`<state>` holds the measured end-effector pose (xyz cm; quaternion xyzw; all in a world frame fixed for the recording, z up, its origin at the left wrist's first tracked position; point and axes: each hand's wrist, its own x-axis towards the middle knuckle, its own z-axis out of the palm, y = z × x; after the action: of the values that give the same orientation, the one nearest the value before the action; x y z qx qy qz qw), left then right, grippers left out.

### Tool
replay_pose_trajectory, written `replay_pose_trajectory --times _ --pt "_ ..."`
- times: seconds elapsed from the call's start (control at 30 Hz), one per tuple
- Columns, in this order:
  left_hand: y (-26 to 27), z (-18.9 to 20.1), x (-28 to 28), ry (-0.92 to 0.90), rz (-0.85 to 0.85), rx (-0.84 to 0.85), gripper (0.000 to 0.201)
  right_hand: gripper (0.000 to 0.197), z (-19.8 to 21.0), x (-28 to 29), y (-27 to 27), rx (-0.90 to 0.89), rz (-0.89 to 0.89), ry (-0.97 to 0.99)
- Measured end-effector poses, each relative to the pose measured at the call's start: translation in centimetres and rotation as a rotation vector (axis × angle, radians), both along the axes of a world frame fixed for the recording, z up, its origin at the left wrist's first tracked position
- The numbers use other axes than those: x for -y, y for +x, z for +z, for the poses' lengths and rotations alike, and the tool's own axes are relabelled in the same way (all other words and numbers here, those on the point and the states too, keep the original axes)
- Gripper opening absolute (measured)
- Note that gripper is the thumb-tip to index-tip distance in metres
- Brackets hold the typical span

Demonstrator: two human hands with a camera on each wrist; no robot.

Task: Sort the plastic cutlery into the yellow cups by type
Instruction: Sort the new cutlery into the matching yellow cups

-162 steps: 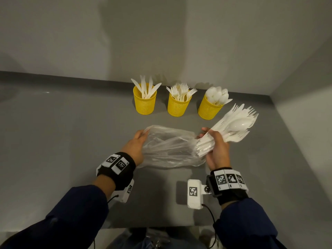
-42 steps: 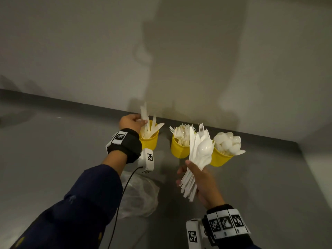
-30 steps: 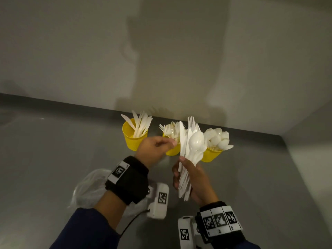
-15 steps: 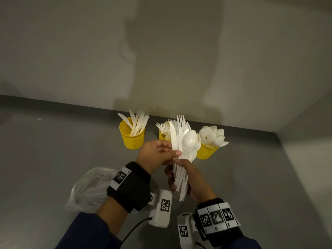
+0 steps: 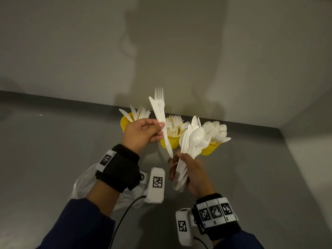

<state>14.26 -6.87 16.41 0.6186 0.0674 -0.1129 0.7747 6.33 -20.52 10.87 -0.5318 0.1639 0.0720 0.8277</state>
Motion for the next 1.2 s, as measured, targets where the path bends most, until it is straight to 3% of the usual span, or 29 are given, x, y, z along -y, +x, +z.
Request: replay_pose_trajectory --times 0.3,0.43,0.57,0.8,0.87,1.03,1.1,1.2 --pt "0.9 0.0 -0.8 0.084 -0.023 0.023 0.01 0.018 -0.6 -0.9 0.9 -0.028 -0.085 -0.149" --pt "0.4 -0.6 -0.6 0.173 -0.156 0.055 0.014 0.017 -0.3 -0.7 1.0 0.044 -0.137 -0.215" --pt "-0.6 -1.7 0.2 0.324 -0.32 0.056 0.016 0.01 0.4 -0.4 1.0 0.108 -0.123 -0.148" --pt "0.1 -1.5 -0.2 0.295 -0.402 -0.005 0.014 0.01 0.5 0.0 1.9 0.058 -0.169 -0.057" --pt "1.5 -1.3 -1.2 0.235 -0.294 -0.027 0.012 0.013 0.4 0.1 2.2 0.059 -0.209 -0.077" --pt "7.3 -1.7 -5.2 0.206 0.221 0.045 0.015 0.01 -0.1 0.6 2.3 0.002 -0.285 -0.186" --pt "8.8 -2.7 -6.1 0.235 0.296 0.049 0.008 0.008 -0.3 0.6 2.3 -0.023 -0.302 -0.203" --pt "10.0 -4.4 -6.2 0.302 0.281 -0.016 0.029 0.011 -0.4 0.6 2.5 -0.039 -0.294 -0.244"
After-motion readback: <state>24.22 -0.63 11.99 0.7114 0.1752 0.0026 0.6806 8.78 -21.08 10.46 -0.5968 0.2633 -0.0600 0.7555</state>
